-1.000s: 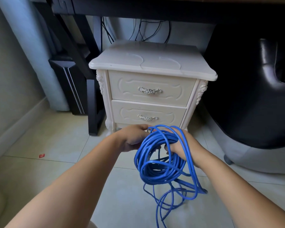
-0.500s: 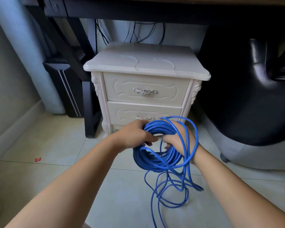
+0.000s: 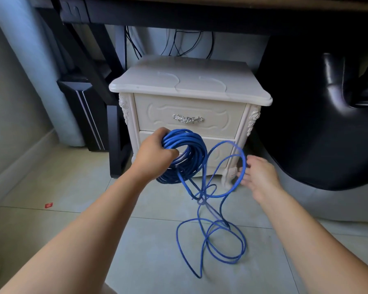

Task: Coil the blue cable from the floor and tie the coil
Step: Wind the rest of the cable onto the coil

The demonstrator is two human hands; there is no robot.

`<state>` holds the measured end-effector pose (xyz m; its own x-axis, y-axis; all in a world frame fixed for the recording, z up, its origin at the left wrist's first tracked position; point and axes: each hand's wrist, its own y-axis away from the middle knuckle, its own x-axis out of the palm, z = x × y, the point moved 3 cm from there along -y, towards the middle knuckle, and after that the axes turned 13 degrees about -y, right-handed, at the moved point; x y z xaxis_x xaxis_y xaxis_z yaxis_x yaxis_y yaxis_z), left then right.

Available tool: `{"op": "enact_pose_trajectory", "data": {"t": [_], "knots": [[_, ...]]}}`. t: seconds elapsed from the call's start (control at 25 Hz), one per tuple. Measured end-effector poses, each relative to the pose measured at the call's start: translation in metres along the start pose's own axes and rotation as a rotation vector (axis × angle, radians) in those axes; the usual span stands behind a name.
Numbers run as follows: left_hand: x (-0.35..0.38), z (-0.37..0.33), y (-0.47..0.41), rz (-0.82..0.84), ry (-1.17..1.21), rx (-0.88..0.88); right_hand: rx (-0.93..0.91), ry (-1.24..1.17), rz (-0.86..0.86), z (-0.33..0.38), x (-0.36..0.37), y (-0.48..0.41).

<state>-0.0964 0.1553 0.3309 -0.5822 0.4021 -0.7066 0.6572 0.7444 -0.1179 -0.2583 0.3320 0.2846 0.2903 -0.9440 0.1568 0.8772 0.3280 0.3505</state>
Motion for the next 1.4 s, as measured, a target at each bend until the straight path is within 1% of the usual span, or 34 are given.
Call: {"op": "enact_pose_trajectory", "data": {"t": [0.04, 0.08, 0.12, 0.16, 0.2, 0.24, 0.28, 0.32, 0.44, 0.56, 0.64, 0.72, 0.8, 0.88, 0.96, 1.04, 1.08, 1.16, 1.24, 1.32, 1.4], "knots": [[0.000, -0.001, 0.000, -0.014, -0.030, 0.022, -0.226, 0.135, -0.040, 0.005, 0.005, 0.007], [0.001, -0.002, 0.000, -0.024, -0.061, 0.053, -0.455, 0.305, -0.042, 0.011, 0.012, 0.018], [0.001, -0.004, 0.000, -0.032, -0.082, 0.086, -0.664, 0.447, 0.009, 0.014, 0.019, 0.026], [0.001, -0.006, 0.000, -0.032, -0.079, 0.119, -0.789, 0.500, 0.128, 0.014, 0.028, 0.033], [0.001, -0.009, 0.001, -0.023, -0.059, 0.149, -0.803, 0.500, 0.270, 0.012, 0.037, 0.038], [0.001, -0.011, 0.001, -0.005, -0.031, 0.180, -0.763, 0.506, 0.393, 0.010, 0.045, 0.042], [0.001, -0.013, 0.001, 0.025, 0.005, 0.208, -0.701, 0.497, 0.478, 0.006, 0.051, 0.042], [0.001, -0.016, 0.002, 0.062, 0.055, 0.228, -0.632, 0.451, 0.510, 0.002, 0.052, 0.037], [-0.001, -0.020, 0.004, 0.155, 0.335, 0.203, -0.399, 0.134, 0.506, 0.001, 0.047, 0.021], [-0.003, -0.017, -0.001, 0.173, 0.611, 0.134, -0.231, -0.081, 0.553, -0.002, 0.052, 0.017], [0.002, -0.013, -0.006, 0.202, 0.715, 0.080, -0.165, -0.231, 0.577, -0.005, 0.055, 0.017], [0.009, -0.009, -0.007, 0.253, 0.758, 0.032, -0.120, -0.315, 0.577, -0.003, 0.055, 0.017], [0.016, -0.008, -0.005, 0.298, 0.771, -0.016, -0.097, -0.335, 0.520, -0.001, 0.051, 0.015], [0.020, -0.011, -0.002, 0.326, 0.735, -0.069, -0.090, -0.282, 0.425, -0.003, 0.047, 0.015], [0.024, -0.014, 0.002, 0.375, 0.675, -0.086, -0.139, -0.217, 0.345, -0.005, 0.044, 0.016], [0.028, -0.014, 0.003, 0.422, 0.599, -0.087, -0.239, -0.187, 0.225, 0.001, 0.039, 0.014], [0.031, -0.014, 0.005, 0.402, 0.549, -0.099, -0.291, -0.185, 0.167, 0.006, 0.036, 0.014], [0.034, -0.018, 0.011, 0.311, 0.452, -0.106, -0.369, -0.181, 0.104, 0.016, 0.030, 0.014], [0.035, -0.023, 0.016, 0.225, 0.449, -0.117, -0.420, -0.145, 0.081, 0.022, 0.025, 0.015], [0.032, -0.023, 0.016, 0.147, 0.491, -0.148, -0.443, -0.138, 0.065, 0.022, 0.022, 0.016], [0.029, -0.019, 0.014, 0.135, 0.415, -0.132, -0.438, -0.171, 0.029, 0.020, 0.018, 0.015]]}}
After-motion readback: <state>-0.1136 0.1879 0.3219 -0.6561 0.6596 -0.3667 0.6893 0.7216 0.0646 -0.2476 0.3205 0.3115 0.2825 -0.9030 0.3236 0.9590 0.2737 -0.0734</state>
